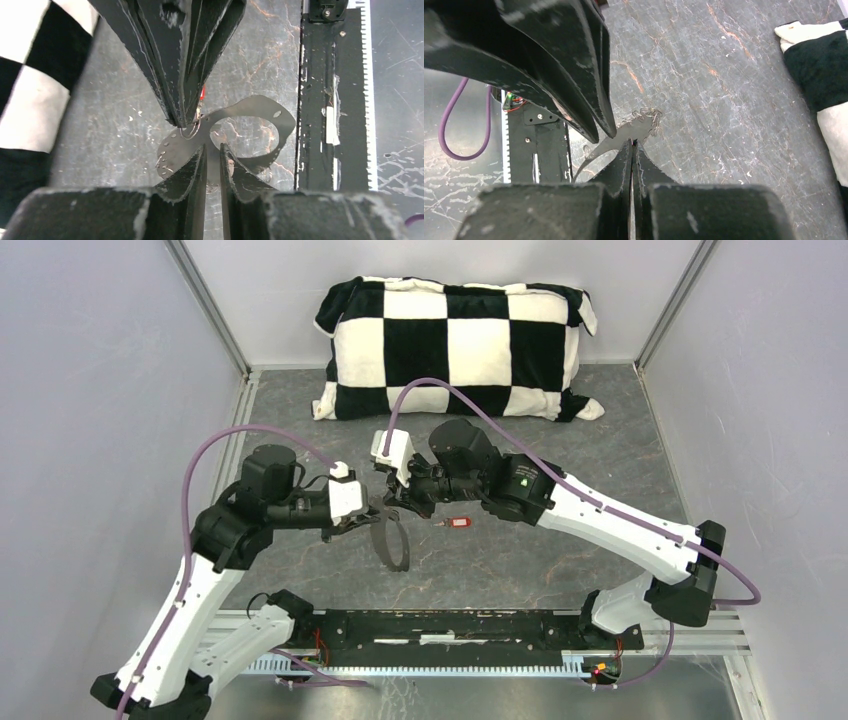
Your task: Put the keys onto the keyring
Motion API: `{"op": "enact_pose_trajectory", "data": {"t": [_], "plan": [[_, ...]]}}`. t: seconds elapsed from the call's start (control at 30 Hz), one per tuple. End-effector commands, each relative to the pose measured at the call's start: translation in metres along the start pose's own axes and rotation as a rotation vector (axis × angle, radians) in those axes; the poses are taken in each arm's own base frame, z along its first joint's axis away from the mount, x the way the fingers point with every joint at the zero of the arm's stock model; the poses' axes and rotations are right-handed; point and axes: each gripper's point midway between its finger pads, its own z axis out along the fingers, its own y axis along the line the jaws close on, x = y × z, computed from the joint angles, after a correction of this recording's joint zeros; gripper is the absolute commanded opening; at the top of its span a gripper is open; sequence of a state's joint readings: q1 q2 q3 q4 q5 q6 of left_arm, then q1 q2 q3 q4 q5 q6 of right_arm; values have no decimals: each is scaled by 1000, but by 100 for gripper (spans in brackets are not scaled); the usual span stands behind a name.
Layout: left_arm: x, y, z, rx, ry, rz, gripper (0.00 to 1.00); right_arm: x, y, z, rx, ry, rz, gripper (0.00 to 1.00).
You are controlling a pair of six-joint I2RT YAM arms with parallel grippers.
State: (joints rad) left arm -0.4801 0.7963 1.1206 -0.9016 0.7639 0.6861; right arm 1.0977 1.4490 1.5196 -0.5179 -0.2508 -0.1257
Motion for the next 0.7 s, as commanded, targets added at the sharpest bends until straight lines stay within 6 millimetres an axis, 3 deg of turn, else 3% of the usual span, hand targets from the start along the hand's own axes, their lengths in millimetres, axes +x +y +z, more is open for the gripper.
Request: {"op": "enact_pose_trajectory", "data": {"t": [0.0,0.27,0.67], "plan": [[4,-6,9,39,-5,-98,23,-33,-1,-15,27,-125,-6,0],[4,8,18,30,-4,-106,44,-31,7,-15,-17,-133,-5,0],[-17,-1,17,92,-85,-93,44,-30,9,-15,-25,-134,-8,0]]}}
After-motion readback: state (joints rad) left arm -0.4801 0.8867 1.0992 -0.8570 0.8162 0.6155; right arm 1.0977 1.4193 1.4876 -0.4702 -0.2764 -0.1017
